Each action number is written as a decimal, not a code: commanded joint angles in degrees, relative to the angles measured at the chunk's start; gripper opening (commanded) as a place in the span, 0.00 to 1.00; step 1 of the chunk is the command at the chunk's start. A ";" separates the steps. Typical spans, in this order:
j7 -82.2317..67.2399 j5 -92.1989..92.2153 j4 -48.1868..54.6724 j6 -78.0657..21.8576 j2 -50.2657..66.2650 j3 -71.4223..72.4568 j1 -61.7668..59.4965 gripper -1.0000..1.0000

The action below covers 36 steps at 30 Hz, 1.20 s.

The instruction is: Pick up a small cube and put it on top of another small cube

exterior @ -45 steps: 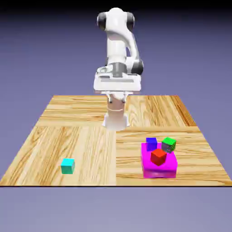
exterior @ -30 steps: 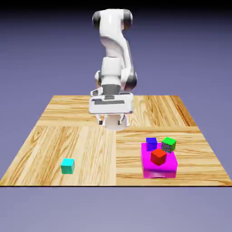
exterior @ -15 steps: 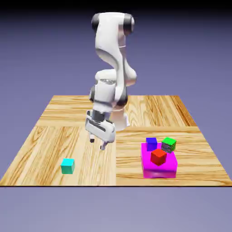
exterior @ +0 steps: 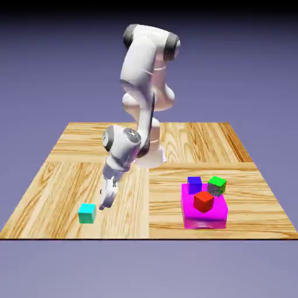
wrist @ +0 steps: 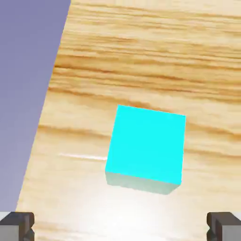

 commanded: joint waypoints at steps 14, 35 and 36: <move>7.93 -1.34 4.51 7.47 13.85 0.35 -3.91 0.00; -1.42 3.86 -4.46 -6.26 -13.93 30.35 -10.74 0.00; -1.92 4.25 -4.82 -6.60 -15.00 32.42 -11.50 0.00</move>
